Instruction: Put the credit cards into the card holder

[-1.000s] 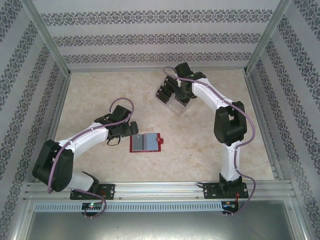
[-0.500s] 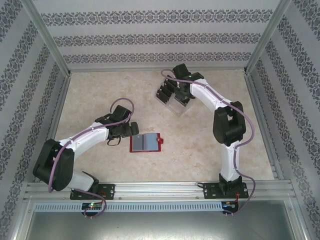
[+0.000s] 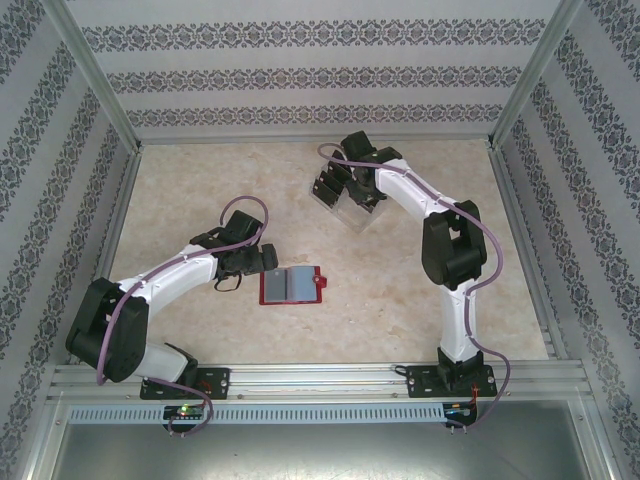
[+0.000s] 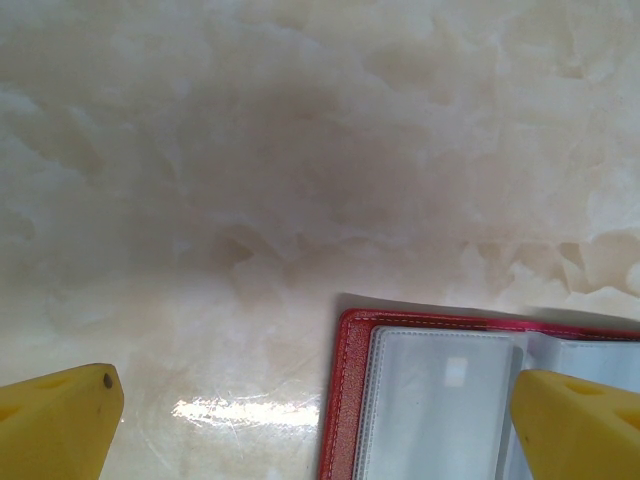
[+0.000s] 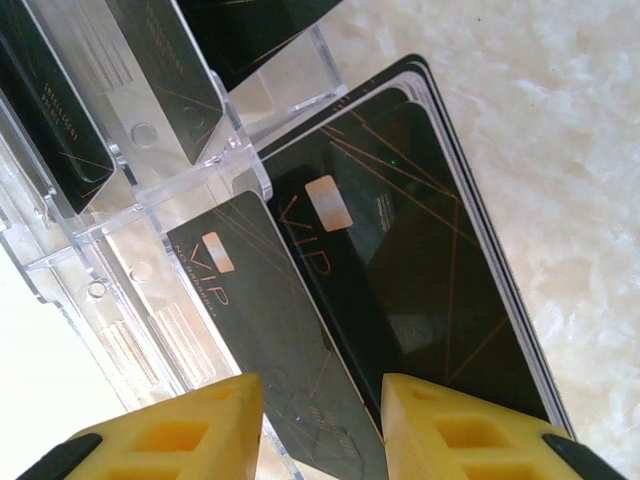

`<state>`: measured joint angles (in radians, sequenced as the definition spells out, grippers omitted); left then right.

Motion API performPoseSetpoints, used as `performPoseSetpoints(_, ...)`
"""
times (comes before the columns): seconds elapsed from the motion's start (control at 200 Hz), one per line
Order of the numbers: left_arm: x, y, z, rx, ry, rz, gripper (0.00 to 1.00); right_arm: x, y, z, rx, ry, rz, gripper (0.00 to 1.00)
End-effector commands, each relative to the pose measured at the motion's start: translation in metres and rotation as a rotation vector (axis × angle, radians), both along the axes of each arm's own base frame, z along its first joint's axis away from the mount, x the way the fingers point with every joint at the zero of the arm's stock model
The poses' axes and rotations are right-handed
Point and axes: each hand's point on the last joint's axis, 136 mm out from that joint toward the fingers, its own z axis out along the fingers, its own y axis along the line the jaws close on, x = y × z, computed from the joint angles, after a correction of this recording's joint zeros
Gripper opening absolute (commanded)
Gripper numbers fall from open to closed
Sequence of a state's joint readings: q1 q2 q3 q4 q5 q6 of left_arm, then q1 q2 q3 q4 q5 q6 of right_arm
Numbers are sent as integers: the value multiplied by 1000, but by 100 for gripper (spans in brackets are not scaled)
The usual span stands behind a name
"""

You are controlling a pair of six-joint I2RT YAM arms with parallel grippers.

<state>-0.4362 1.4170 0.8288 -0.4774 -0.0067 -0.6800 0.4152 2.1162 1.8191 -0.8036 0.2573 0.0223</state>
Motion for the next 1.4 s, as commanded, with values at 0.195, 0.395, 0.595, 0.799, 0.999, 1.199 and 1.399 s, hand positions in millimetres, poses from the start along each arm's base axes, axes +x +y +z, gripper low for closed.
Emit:
performPoseSetpoints(0.195, 11, 0, 4, -4, -28, -3, 100, -8, 10, 7, 5, 2, 24, 34)
performPoseSetpoints(0.395, 10, 0, 2, -3, -26, -2, 100, -11, 12, 7, 6, 4, 30, 33)
performPoseSetpoints(0.595, 10, 1, 2, -2, -26, -1, 100, -12, 15, 11, 26, -3, 32, 30)
performPoseSetpoints(0.799, 11, 0, 2, -4, -27, -1, 100, -13, 17, 14, 40, -6, 31, 26)
performPoseSetpoints(0.999, 11, 0, 2, -3, -26, 0, 100, -15, 20, 17, 58, -4, 36, 26)
performPoseSetpoints(1.199, 11, 0, 1, -1, -25, 2, 100, -17, 21, 16, 65, -3, 34, 26)
performPoseSetpoints(1.399, 11, 0, 0, -2, -24, 0, 100, -13, 18, 10, 61, 13, 25, 24)
